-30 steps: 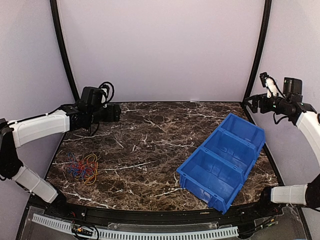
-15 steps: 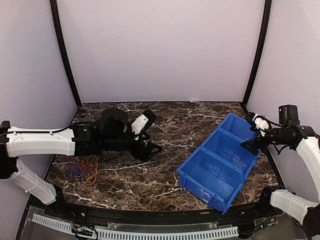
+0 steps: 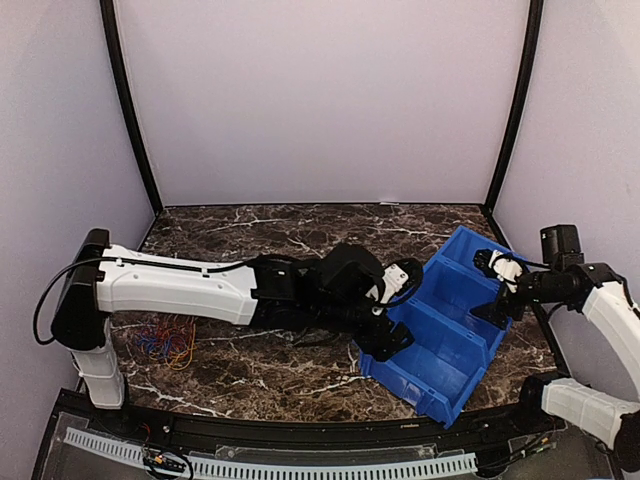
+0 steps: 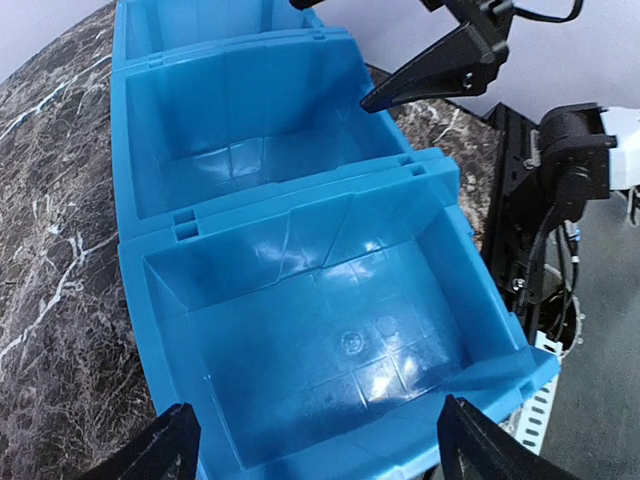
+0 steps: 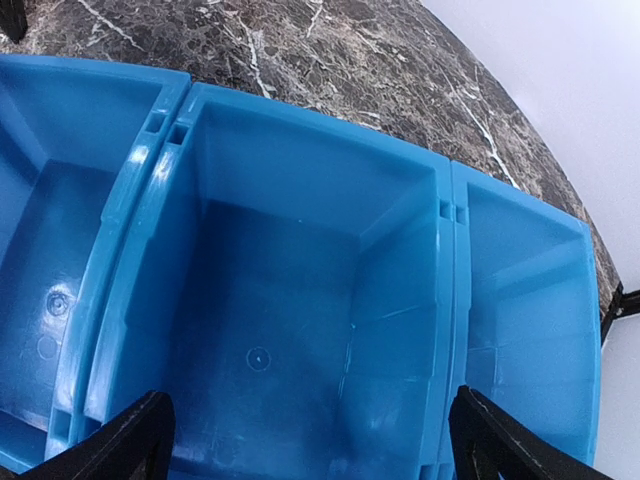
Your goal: Untangle the cables
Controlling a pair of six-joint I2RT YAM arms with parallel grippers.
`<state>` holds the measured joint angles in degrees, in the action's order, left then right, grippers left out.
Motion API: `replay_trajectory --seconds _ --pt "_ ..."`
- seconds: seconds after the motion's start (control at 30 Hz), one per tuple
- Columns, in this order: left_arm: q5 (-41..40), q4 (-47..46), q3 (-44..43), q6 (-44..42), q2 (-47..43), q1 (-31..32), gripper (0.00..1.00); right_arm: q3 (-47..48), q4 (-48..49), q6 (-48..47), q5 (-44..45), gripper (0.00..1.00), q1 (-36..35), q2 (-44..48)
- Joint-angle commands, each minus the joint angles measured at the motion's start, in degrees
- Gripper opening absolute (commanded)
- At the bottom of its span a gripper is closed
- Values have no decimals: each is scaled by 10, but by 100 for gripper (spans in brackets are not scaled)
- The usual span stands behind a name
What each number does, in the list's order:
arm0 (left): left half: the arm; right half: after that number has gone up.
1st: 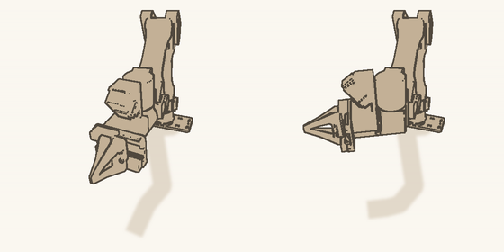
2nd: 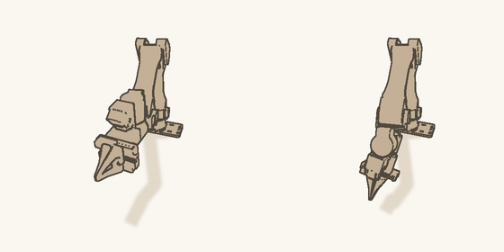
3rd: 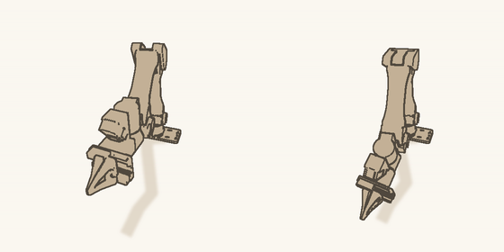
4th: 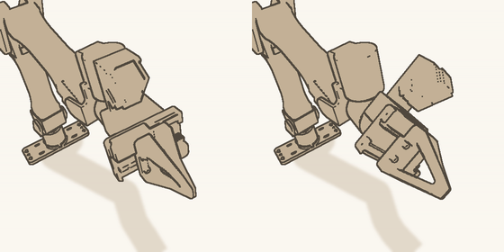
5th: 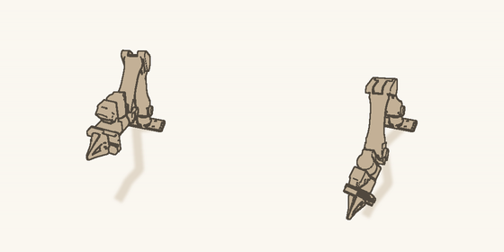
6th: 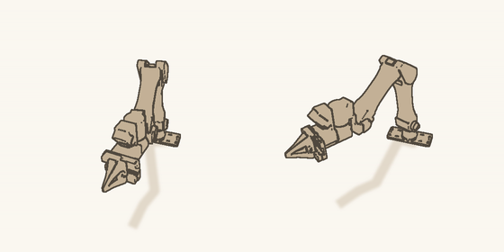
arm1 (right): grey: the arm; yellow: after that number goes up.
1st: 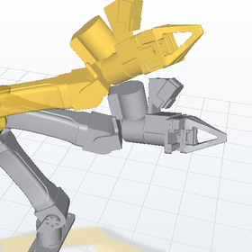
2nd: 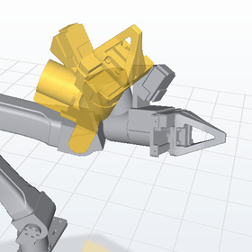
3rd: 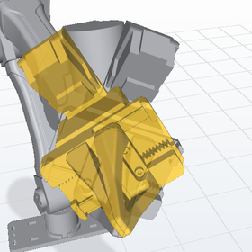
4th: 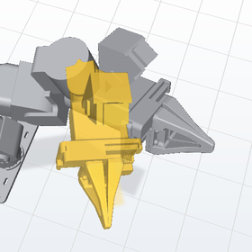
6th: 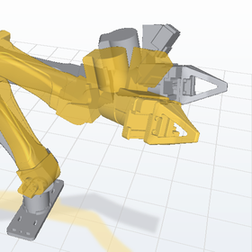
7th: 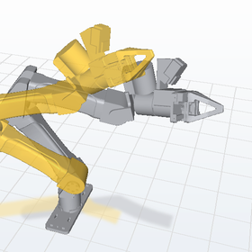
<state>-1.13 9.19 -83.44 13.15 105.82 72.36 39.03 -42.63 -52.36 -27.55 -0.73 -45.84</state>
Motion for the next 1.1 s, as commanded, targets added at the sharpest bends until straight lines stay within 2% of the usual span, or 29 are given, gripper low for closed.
replay_trajectory --seconds 0.0,0.17,0.57,0.83,1.07 --pt "-78 112 -98 11 58 10 86 -8 103 81 -48 98 -16 -20" --pt "-152 168 -158 -8 107 11 87 -15 153 131 -70 99 -21 -13" --pt "-225 199 -216 -56 176 -10 88 -31 208 188 39 99 -21 -8" --pt "-237 190 -205 -67 179 -85 87 -35 215 200 41 99 -21 -16" --pt "-291 145 -191 -110 184 -182 86 -40 223 212 37 99 -8 -18"
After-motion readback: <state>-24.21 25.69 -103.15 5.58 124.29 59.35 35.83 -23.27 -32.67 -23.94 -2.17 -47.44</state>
